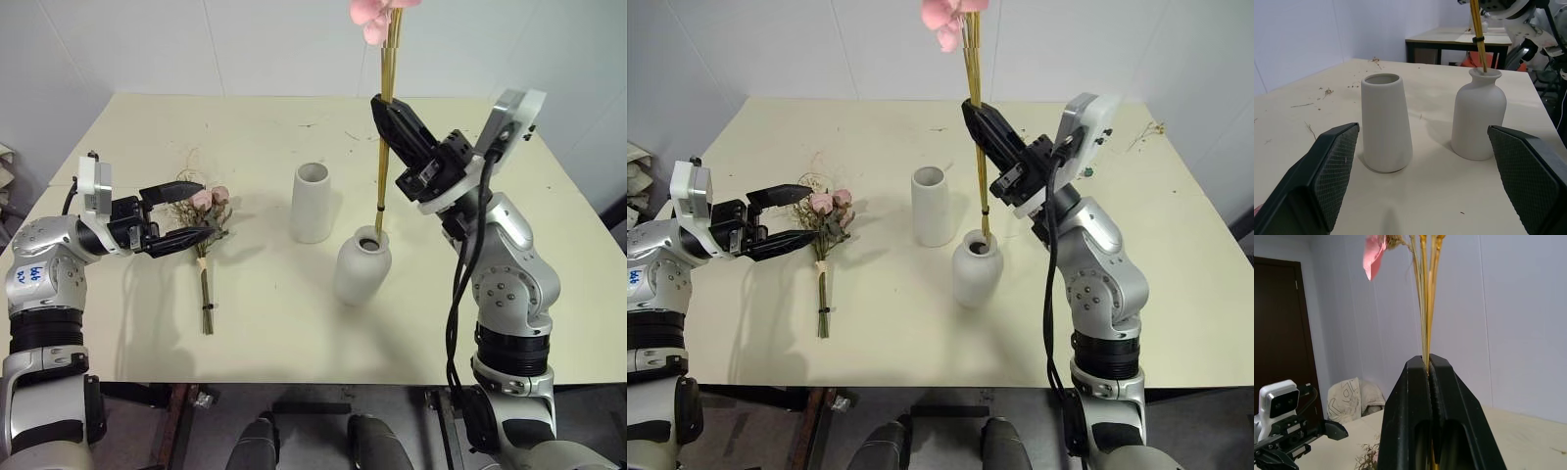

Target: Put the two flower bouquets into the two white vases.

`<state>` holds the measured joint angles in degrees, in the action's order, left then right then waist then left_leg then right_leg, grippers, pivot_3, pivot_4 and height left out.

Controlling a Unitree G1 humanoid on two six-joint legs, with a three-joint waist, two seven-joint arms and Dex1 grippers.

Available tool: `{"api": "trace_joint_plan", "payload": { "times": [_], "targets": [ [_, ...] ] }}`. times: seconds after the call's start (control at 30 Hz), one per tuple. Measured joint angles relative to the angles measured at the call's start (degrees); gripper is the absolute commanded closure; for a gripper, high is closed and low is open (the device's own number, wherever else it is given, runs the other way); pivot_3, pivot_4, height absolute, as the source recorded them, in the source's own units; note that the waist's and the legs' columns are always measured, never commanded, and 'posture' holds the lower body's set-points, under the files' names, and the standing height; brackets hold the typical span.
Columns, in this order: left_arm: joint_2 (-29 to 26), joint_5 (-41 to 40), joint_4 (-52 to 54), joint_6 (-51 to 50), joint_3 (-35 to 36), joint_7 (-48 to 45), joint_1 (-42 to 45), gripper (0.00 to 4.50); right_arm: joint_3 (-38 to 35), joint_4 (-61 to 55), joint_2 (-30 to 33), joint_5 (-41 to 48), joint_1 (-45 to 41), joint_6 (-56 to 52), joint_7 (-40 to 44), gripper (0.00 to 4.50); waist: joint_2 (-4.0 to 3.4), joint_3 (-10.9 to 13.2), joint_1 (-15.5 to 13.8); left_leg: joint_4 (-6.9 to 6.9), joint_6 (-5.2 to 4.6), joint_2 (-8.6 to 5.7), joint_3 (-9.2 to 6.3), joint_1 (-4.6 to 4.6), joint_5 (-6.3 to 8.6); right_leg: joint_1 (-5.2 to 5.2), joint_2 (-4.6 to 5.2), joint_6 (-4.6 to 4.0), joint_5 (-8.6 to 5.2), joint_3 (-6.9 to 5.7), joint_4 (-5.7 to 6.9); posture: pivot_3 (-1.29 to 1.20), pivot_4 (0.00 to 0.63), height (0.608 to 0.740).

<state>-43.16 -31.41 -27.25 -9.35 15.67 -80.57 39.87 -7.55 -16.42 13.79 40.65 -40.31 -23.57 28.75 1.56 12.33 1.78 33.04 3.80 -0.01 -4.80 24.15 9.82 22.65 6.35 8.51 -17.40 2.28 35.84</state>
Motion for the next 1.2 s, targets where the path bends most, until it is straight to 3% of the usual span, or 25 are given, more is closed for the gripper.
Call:
{"api": "trace_joint_plan", "payload": {
  "times": [0.27,1.1,1.2],
  "targets": [
    [0.0,0.0,0.1,-0.2,0.0,0.6,0.0,0.00,0.4,0.2,0.0,-0.3,0.2,0.9,0.1,4.47,0.00,0.0,0.0,-0.01,0.00,0.00,0.00,0.00,0.00,0.01,0.00,0.00,0.00,0.00,0.00,0.00,0.150,0.740],
    [0.0,0.2,0.1,-0.5,-0.6,1.8,0.7,0.00,3.4,0.0,-0.5,-2.4,12.1,4.5,4.4,4.47,0.00,0.0,0.0,-0.02,0.01,0.02,0.00,0.01,0.00,0.00,-0.02,-0.02,-0.01,0.00,-0.05,0.00,0.150,0.740],
    [0.0,0.3,-0.3,-0.5,-1.0,2.1,1.1,0.00,3.7,-0.1,0.0,-2.4,12.1,4.2,4.5,3.86,0.00,0.0,-0.1,-0.02,0.01,0.02,-0.01,0.01,0.01,0.00,-0.01,-0.02,-0.01,0.00,-0.06,0.00,0.150,0.740]
  ]
}}
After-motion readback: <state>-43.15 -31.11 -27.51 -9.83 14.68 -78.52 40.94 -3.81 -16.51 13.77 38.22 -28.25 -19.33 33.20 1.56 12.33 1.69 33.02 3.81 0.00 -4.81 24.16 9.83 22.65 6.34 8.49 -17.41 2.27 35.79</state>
